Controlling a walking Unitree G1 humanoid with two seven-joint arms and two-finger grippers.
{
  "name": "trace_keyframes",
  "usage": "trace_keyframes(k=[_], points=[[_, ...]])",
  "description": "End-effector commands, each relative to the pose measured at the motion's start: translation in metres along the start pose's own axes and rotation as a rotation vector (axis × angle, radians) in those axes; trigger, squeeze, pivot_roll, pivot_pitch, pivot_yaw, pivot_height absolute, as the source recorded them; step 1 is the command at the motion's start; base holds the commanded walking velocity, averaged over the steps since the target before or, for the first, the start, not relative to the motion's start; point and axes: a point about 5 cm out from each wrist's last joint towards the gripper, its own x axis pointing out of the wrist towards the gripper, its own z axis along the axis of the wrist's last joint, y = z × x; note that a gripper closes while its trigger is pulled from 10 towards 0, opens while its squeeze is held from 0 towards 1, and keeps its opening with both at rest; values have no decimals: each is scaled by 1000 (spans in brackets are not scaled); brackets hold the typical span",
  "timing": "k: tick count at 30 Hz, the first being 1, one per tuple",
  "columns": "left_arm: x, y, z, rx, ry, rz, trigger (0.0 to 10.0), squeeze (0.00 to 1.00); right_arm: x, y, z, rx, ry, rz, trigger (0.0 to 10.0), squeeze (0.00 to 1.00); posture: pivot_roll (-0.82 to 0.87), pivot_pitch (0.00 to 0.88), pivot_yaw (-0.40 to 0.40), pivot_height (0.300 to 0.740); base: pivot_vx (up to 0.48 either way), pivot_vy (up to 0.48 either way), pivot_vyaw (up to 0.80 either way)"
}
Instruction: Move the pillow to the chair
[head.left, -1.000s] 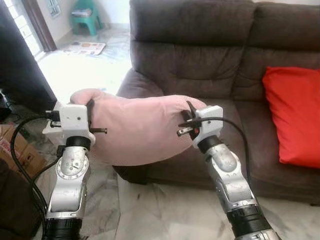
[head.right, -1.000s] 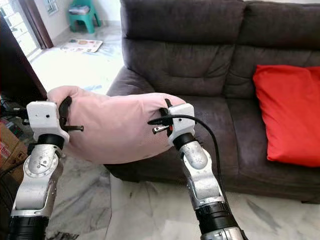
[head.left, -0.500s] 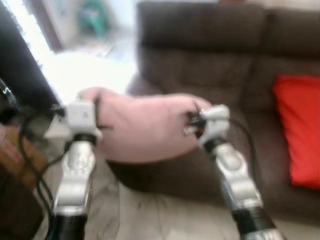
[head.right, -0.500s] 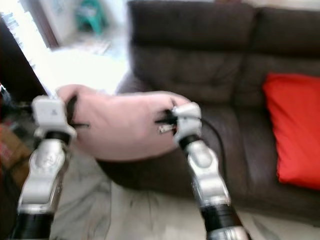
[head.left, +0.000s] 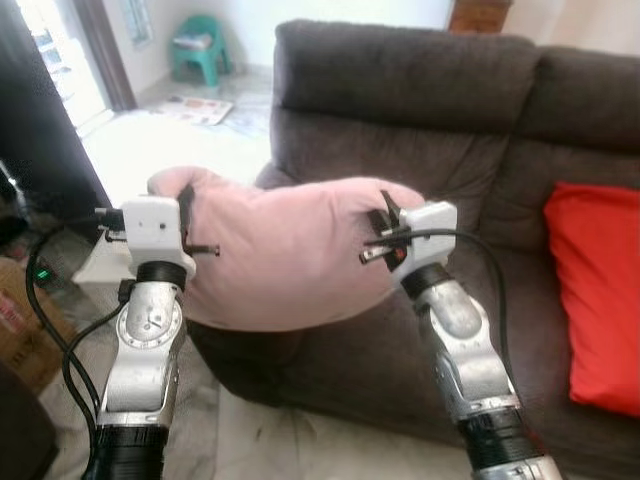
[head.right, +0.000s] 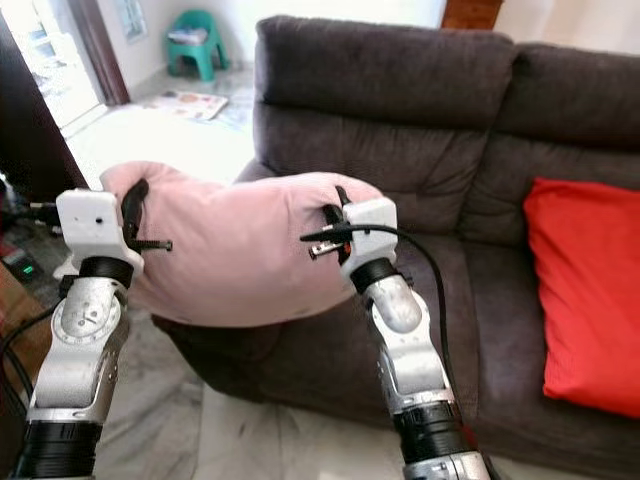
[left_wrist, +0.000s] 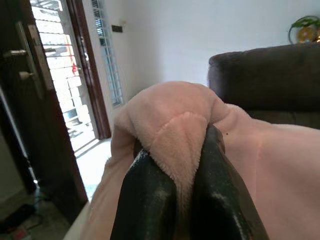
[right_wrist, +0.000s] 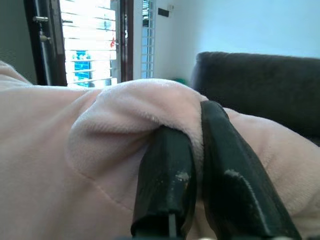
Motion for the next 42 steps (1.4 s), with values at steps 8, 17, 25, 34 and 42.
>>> trace_keyframes(k=[8, 17, 25, 34, 42], points=[[5, -8, 15, -12, -66, -39, 10000, 0, 7, 5, 20, -20, -87, 35, 10000, 0, 76, 23, -11, 740, 286, 0, 0], [5, -7, 15, -14, -67, -30, 10000, 0, 6, 6, 21, -28, -91, 44, 10000, 0, 75, 24, -12, 740, 287, 0, 215], [5, -7, 15, -19, -68, -28, 10000, 0, 6, 8, 21, -22, -92, 59, 10000, 0, 75, 24, -14, 740, 290, 0, 74], [5, -9, 16, -22, -70, -31, 10000, 0, 6, 9, 22, -20, -97, 65, 10000, 0, 72, 20, -13, 740, 292, 0, 299], [6, -9, 15, -23, -66, -36, 10000, 0, 6, 8, 21, -17, -89, 65, 10000, 0, 71, 15, -15, 740, 292, 0, 0]])
